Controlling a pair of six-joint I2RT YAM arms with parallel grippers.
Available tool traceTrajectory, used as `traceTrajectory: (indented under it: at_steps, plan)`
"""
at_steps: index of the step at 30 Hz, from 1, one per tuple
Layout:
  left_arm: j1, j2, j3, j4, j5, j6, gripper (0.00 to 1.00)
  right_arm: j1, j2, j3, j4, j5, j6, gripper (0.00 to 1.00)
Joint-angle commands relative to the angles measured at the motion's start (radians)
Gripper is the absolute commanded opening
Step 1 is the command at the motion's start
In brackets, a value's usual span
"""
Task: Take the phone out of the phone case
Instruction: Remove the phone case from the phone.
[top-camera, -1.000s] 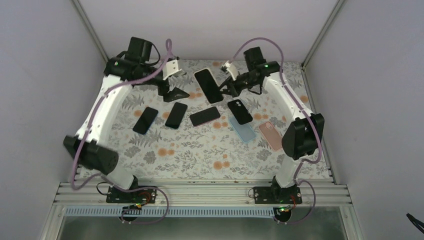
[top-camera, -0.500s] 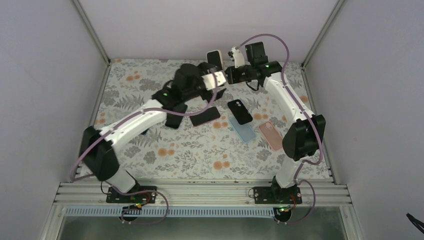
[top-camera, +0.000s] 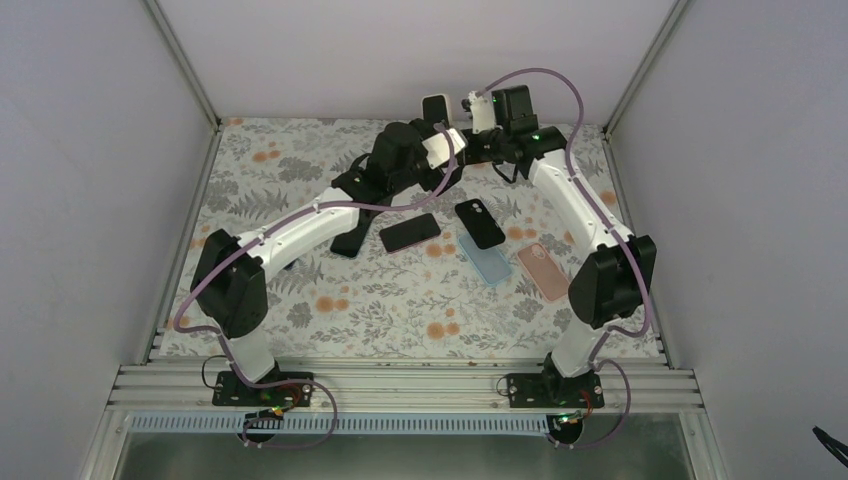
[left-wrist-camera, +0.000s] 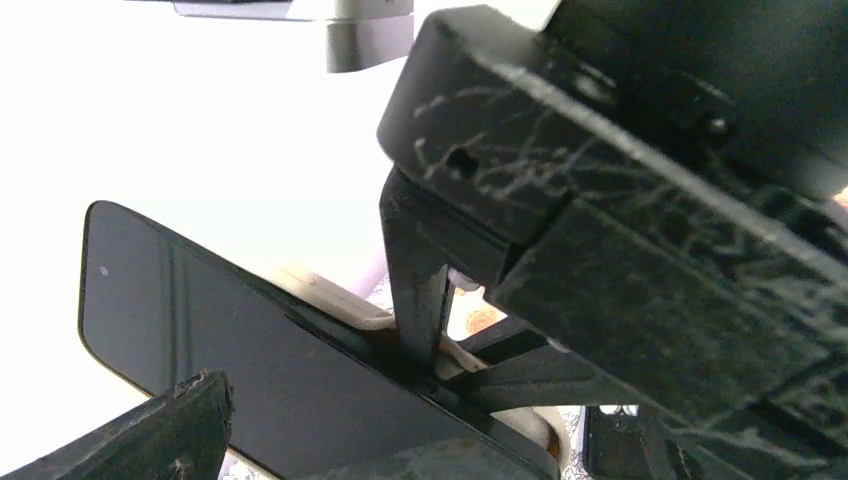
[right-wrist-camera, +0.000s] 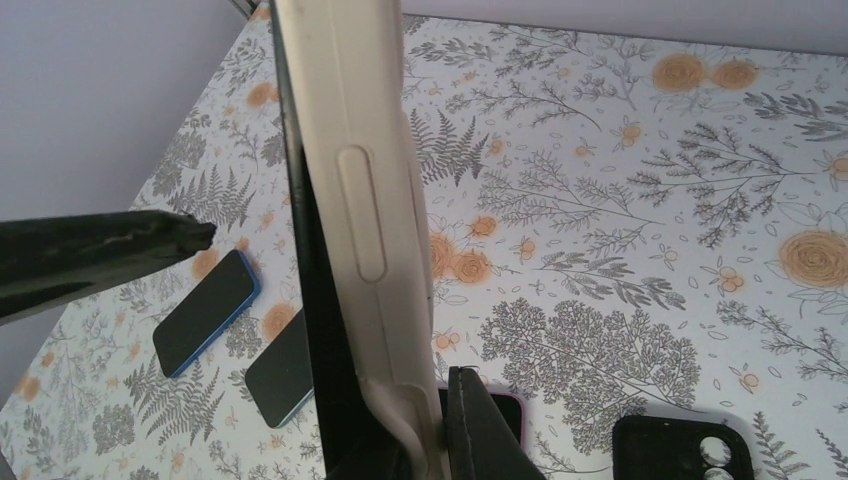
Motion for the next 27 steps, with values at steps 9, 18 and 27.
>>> traceTrajectory:
  at_steps: [9, 18, 27]
  plan:
    - [0.026, -0.014, -0.002, -0.003, 0.007, -0.026, 1.0, -0.003, -0.069, -0.004, 0.081, 0.003, -0.001, 0.03]
    - [0.044, 0.015, 0.027, -0.062, 0.023, -0.027, 0.98, -0.002, -0.063, 0.0, 0.081, -0.004, -0.001, 0.03]
    - [0.048, 0.072, 0.072, -0.102, -0.077, -0.077, 0.94, -0.002, -0.086, -0.02, 0.102, 0.006, 0.01, 0.03]
